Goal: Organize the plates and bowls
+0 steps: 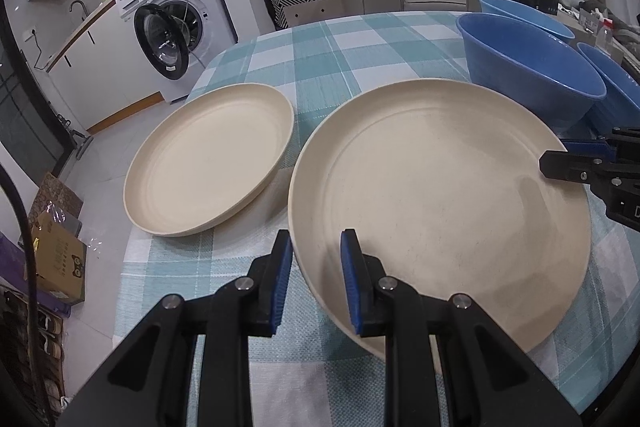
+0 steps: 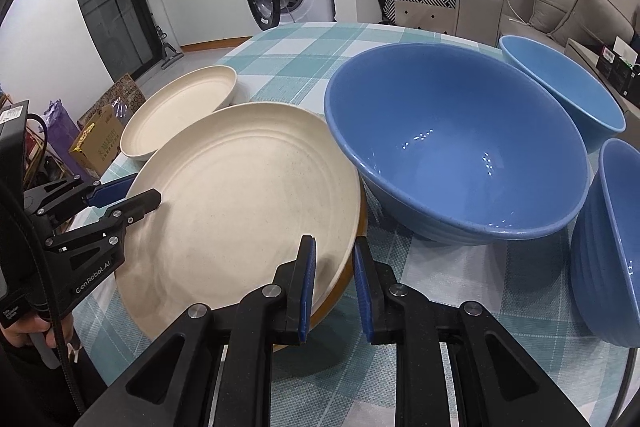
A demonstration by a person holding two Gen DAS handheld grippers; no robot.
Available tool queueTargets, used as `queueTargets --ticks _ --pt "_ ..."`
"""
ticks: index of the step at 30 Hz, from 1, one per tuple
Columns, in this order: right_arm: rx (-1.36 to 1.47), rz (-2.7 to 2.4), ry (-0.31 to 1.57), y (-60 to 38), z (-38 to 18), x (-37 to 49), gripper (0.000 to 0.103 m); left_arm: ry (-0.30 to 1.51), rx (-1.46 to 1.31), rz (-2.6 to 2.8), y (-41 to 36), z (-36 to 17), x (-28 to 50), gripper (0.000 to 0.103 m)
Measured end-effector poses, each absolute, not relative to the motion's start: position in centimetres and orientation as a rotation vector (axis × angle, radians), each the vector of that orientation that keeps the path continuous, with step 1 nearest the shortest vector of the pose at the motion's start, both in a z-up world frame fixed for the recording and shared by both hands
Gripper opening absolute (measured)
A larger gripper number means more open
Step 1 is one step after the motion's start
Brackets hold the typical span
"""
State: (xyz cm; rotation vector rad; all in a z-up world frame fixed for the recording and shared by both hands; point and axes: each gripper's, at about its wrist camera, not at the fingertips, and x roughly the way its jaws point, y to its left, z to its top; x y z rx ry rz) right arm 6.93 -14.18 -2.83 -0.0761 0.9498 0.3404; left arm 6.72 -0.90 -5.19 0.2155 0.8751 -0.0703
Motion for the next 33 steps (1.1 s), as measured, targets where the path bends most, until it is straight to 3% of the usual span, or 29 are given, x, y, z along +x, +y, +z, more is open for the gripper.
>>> queueTargets --ticks 33 --pt "-0.196 0.304 0.94 -13.6 -4.0 6.8 0.02 0.891 0.255 -0.087 -1.2 -6.0 7.0 0.025"
